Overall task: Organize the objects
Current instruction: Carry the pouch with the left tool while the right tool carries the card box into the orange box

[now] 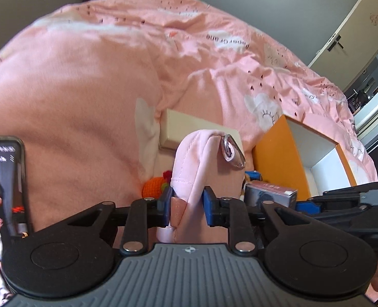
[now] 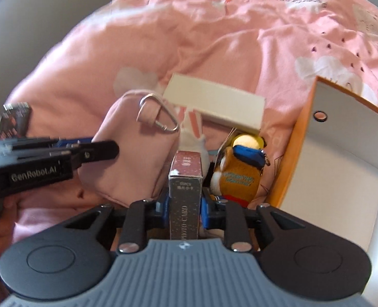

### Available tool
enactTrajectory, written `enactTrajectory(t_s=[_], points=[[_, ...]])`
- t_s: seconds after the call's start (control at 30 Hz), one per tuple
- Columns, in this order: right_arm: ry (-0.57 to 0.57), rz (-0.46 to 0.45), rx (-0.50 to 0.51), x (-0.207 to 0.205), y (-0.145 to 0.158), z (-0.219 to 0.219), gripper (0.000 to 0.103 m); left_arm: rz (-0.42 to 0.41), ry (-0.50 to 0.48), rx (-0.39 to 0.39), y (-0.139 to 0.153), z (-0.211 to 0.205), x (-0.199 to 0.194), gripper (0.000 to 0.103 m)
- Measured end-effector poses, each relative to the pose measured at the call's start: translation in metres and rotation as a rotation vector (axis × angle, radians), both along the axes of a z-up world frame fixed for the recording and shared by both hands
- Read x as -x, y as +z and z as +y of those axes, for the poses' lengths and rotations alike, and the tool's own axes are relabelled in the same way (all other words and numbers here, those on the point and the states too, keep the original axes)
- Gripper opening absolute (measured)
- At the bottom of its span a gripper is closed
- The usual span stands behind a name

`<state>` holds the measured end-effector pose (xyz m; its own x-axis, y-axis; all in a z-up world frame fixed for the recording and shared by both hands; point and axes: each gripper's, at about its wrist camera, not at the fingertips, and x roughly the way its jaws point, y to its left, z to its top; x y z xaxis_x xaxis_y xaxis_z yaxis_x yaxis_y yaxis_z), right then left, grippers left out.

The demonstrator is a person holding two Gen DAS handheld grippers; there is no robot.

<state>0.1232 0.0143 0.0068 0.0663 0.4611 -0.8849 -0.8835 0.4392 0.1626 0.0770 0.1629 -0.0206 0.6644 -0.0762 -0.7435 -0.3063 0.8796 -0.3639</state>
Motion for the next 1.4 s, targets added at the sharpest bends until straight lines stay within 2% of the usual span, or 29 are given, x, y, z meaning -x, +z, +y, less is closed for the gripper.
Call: enactTrajectory(t_s=[0.13,0.27,0.37,0.47,0.57,0.7,0.87,1.0,1.1,1.17,1.4], points=[[-0.077,0.032,-0.12,-0.012,0.032,-0.026,0.024,-0.071,-0.003,-0.092,0.032,-0.017,0.004,0.027],[-0.15,0.005,-0.227,-0.024,0.07,-0.063,0.024,-0.151,-0.043,-0.159,0.066,-0.044,0.003,0.026],[-0.213,-0.019,-0.259,-0.035,0.089,-0.095,0.025,-0.209,-0.114,-0.165,0.087,-0.074,-0.002,0.026],[-0.278,-0.056,-0.255,-0.044,0.095,-0.125,0.025,-0.234,-0.197,-0.189,0.099,-0.108,-0.011,0.026],[-0.334,-0.081,-0.233,-0.052,0.087,-0.154,0.025,-0.219,-0.283,-0.229,0.094,-0.149,-0.022,0.026],[-0.372,-0.077,-0.159,-0.062,0.065,-0.178,0.024,-0.15,-0.378,-0.31,0.065,-0.194,-0.035,0.026],[-0.364,-0.016,-0.057,-0.071,0.029,-0.184,0.024,-0.063,-0.461,-0.469,0.032,-0.232,-0.042,0.026],[-0.326,0.027,0.004,-0.073,0.009,-0.176,0.025,-0.042,-0.504,-0.577,0.018,-0.251,-0.038,0.026],[-0.32,0.081,0.044,-0.08,-0.006,-0.17,0.025,-0.003,-0.532,-0.578,0.01,-0.257,-0.041,0.025],[-0.32,0.107,0.063,-0.084,-0.014,-0.167,0.025,0.023,-0.55,-0.551,0.005,-0.256,-0.043,0.025],[-0.29,0.151,0.115,-0.089,-0.033,-0.153,0.024,0.11,-0.585,-0.343,-0.01,-0.233,-0.052,0.028]])
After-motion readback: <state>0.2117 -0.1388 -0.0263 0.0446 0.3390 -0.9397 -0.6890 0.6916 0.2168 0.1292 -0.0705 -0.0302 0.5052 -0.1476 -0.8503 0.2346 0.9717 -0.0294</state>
